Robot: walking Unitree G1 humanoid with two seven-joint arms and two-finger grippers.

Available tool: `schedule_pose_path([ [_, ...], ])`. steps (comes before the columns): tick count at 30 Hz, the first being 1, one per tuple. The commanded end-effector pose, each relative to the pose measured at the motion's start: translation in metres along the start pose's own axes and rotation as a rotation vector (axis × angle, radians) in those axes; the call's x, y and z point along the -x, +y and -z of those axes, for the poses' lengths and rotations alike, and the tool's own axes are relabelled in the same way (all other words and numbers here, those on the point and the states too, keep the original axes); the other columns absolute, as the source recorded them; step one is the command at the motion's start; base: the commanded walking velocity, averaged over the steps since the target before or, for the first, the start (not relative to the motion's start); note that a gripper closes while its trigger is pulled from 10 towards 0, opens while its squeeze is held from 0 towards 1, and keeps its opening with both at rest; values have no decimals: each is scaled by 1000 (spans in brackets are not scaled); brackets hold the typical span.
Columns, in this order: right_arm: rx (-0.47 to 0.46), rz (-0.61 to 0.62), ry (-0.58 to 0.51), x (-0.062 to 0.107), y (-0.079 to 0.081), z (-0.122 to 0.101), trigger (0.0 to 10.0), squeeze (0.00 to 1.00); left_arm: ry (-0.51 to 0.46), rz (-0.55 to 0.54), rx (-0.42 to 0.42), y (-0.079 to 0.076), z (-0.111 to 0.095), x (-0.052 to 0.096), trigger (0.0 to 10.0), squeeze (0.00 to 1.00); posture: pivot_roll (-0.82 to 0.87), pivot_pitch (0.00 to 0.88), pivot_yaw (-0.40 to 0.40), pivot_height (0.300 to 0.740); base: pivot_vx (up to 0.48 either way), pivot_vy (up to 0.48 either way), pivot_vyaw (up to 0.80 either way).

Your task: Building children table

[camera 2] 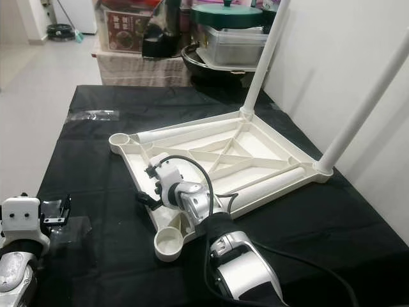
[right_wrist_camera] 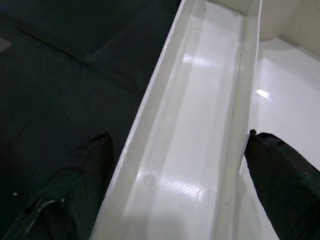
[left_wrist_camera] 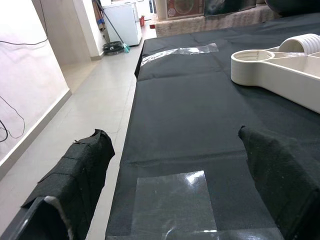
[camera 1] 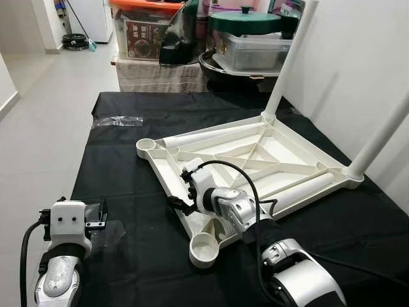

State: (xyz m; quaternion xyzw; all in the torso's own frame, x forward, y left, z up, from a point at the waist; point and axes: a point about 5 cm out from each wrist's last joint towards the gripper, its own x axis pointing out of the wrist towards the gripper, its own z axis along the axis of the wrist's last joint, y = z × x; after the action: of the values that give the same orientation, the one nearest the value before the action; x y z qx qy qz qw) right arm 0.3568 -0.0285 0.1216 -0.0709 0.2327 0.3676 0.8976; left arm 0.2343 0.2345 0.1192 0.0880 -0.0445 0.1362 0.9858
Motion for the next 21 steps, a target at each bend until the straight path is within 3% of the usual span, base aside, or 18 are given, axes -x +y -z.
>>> schedule_pose_path([
  [1, -6, -26, -9, -2, 9, -4, 10000, 0, 21, 3, -5, -2, 4, 1, 10000, 0, 69, 0, -119, 740, 0, 0, 0],
  [9, 5, -58, 8, -4, 31, -1, 10000, 0, 25, 9, -8, -4, 4, 1, 10000, 0, 74, 0, -119, 740, 0, 0, 0],
  [18, 94, -55, -156, 2, 36, -25, 10000, 0, 23, 10, -12, -4, 4, 0, 10000, 0, 72, 0, -116, 740, 0, 0, 0],
  [19, 132, -95, -213, 6, 44, -31, 10000, 0, 23, 12, -12, -4, 4, 0, 10000, 0, 73, 0, -116, 740, 0, 0, 0],
  [21, 132, -95, -213, 6, 44, -31, 10000, 0, 23, 12, -12, -4, 4, 0, 10000, 0, 73, 0, -116, 740, 0, 0, 0],
])
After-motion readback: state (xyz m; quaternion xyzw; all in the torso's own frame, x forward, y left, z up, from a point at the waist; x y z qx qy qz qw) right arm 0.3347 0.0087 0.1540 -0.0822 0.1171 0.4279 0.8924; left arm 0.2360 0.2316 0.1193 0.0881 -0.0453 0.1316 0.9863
